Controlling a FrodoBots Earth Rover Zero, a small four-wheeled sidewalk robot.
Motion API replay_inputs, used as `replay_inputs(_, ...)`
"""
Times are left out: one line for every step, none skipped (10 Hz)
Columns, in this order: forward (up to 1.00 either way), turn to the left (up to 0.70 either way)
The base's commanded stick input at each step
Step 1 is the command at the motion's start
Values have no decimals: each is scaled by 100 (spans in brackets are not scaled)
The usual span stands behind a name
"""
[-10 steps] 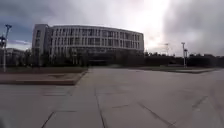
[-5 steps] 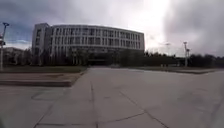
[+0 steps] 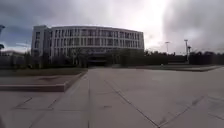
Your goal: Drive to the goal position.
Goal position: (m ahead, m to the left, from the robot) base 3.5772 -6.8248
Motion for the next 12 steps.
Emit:
replay_inputs(70,0)
replay_inputs(70,0)
replay_inputs(70,0)
replay_inputs(51,0)
replay_inputs(6,0)
replay_inputs(5,0)
replay_inputs(5,0)
replay_inputs(5,0)
replay_inputs(5,0)
replay_inputs(5,0)
replay_inputs(5,0)
replay_inputs(5,0)
